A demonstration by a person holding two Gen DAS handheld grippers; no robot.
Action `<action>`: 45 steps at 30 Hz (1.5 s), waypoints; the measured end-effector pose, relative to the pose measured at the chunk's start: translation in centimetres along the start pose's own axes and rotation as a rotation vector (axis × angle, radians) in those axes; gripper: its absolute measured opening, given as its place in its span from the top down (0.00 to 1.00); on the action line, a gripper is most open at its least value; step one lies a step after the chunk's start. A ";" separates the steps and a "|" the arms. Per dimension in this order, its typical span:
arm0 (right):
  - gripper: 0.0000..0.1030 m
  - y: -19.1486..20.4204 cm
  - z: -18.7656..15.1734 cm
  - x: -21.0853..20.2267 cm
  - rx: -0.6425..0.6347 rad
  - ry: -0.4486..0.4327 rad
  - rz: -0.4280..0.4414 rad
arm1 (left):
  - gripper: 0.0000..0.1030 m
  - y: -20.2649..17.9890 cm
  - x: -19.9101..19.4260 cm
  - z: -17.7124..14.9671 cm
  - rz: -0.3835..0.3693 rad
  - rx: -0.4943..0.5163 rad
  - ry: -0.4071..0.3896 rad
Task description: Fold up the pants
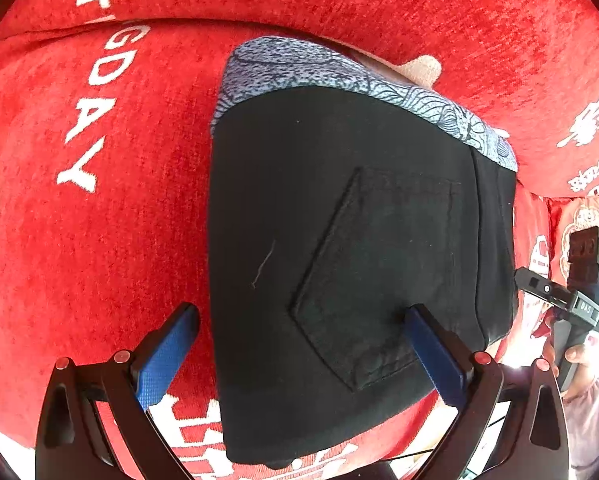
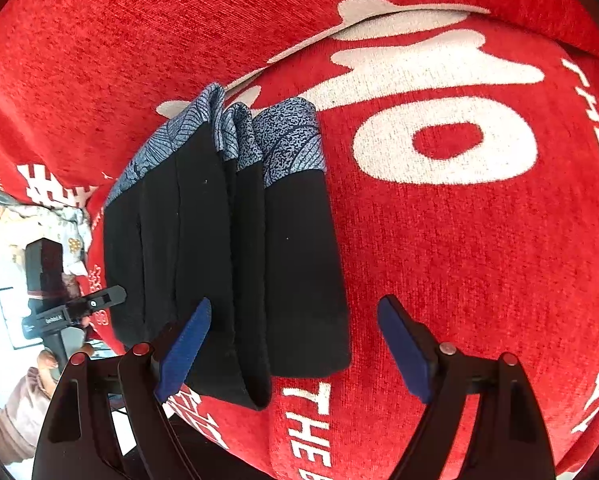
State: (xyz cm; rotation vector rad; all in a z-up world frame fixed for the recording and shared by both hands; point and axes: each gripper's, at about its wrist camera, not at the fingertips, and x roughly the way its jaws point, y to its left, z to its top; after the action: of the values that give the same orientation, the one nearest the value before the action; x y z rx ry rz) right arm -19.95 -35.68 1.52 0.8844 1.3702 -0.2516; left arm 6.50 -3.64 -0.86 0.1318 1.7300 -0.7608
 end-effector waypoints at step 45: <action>0.62 9.0 -5.2 2.0 -0.065 0.066 0.365 | 0.46 3.1 -6.8 -6.5 0.033 0.071 -0.142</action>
State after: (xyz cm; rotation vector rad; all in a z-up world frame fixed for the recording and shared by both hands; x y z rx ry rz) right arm -17.64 -25.48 3.54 1.0762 1.2426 0.1025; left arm 4.70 4.37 4.66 0.1505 1.5640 -0.7888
